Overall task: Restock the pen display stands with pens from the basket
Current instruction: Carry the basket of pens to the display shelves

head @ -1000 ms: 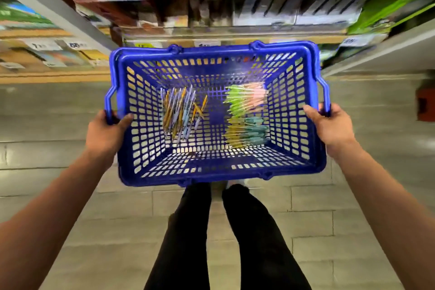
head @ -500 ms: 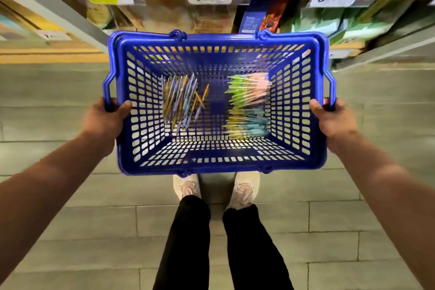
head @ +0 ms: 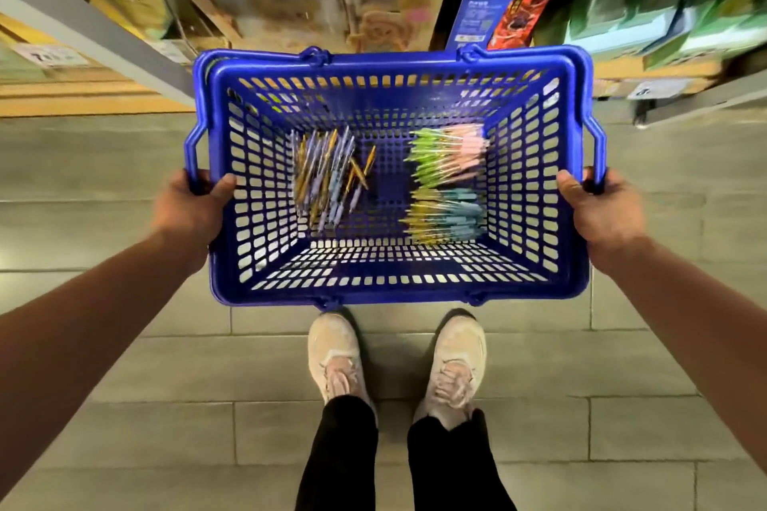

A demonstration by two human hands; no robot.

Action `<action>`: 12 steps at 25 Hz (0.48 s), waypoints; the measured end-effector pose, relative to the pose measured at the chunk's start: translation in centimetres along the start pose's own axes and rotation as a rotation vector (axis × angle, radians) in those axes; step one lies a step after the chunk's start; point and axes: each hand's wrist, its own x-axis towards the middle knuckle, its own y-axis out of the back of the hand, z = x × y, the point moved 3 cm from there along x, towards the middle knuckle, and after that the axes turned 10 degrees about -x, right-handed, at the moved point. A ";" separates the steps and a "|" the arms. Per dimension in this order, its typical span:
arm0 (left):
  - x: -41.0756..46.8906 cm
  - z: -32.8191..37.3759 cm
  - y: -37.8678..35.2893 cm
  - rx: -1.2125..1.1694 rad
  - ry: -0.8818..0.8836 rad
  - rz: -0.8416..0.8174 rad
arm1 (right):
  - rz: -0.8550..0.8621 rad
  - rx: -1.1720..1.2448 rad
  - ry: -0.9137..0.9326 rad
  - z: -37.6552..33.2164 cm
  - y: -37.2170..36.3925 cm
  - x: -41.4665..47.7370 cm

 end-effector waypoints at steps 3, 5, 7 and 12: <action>1.1 -0.6 -0.3 0.014 0.016 0.001 | -0.016 0.016 0.013 0.0 -1.0 0.7; 1.6 -1.2 -0.6 -0.004 0.037 0.002 | -0.036 0.015 -0.006 0.3 -1.4 1.1; 2.2 -1.6 -0.8 -0.031 0.040 -0.012 | -0.046 0.013 -0.038 0.9 -1.9 1.2; 3.2 -2.1 -0.7 -0.048 0.022 -0.045 | -0.045 0.026 -0.020 0.7 -2.6 1.5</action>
